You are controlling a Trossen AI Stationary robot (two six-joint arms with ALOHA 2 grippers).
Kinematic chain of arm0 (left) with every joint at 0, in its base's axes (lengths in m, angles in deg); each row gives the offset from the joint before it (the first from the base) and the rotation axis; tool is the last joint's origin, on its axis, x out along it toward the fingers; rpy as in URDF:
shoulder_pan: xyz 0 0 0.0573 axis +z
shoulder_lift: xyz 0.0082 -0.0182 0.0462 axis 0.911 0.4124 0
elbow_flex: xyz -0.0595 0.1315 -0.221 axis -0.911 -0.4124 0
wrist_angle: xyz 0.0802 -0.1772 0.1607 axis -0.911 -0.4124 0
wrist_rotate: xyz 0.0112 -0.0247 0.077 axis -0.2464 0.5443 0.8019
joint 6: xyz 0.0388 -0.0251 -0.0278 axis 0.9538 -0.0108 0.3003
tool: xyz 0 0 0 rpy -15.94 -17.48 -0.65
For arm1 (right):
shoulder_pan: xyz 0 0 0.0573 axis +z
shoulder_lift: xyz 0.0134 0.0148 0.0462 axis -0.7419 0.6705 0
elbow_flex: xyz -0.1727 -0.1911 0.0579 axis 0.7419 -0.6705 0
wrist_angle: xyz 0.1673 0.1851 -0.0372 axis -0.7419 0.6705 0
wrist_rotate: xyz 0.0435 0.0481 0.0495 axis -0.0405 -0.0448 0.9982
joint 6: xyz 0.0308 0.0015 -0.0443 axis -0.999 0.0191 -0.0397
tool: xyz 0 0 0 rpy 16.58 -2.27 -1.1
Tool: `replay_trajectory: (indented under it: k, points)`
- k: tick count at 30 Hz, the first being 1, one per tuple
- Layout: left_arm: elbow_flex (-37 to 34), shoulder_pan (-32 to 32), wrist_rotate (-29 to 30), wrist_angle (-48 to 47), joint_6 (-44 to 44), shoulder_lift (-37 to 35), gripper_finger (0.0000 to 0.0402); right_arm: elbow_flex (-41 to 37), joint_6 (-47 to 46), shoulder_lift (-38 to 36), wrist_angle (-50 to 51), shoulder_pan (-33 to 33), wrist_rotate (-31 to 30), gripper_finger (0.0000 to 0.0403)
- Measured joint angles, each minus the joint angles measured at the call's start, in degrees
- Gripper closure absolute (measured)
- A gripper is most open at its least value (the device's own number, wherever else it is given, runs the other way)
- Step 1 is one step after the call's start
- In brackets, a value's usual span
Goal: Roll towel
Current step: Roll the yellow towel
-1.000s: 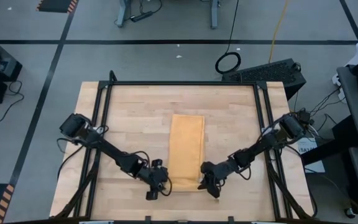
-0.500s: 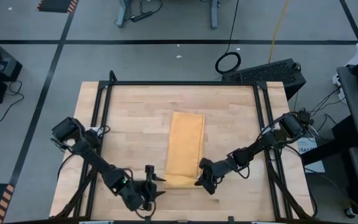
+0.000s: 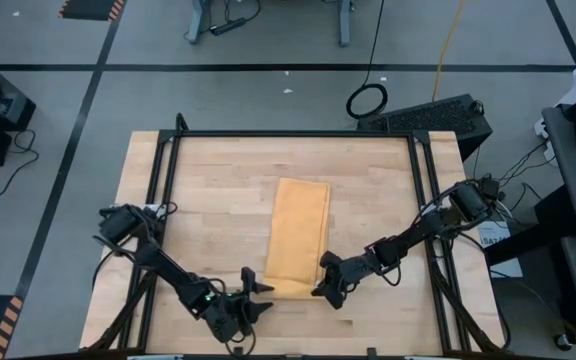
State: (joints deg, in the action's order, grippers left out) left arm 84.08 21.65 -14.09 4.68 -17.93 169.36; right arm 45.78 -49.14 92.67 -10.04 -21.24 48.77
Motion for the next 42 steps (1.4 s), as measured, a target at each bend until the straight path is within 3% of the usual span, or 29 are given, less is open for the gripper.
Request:
replay_trajectory:
  k: [6,11,16,21,24,34,37,42]
  points:
    - [0.00,1.84,-0.74,0.47,-1.49,0.78,0.0177,0.00,-1.41,0.00,0.05,0.00,-0.02,0.0395]
    - [0.00,3.36,-2.42,0.10,-3.06,0.78,0.0229,-0.01,-1.66,0.02,0.02,0.00,0.00,0.0395]
    - [0.02,5.94,-8.11,-1.78,-9.48,0.78,0.0301,-0.02,-1.10,0.02,0.02,0.04,0.09,0.0394]
    - [0.15,10.65,-20.61,-1.94,-21.18,0.55,0.0369,-0.09,3.53,0.07,0.14,0.57,0.63,0.0380]
    - [0.24,12.09,-25.53,-1.62,-25.45,0.46,0.0391,-0.11,7.85,0.08,-0.03,1.28,-0.19,0.0357]
    - [0.02,12.64,-33.90,-3.01,-33.17,-3.43,0.0385,-0.36,16.60,-7.23,9.64,4.41,-1.12,0.0229]
    - [0.02,13.73,-36.13,-3.43,-35.01,-3.52,0.0386,-0.33,20.23,-9.93,13.56,6.20,-5.75,0.0205]
    - [0.02,15.13,-36.81,-6.33,-41.12,-3.62,0.0386,-0.25,30.18,-9.42,8.52,12.76,-22.30,0.0189]
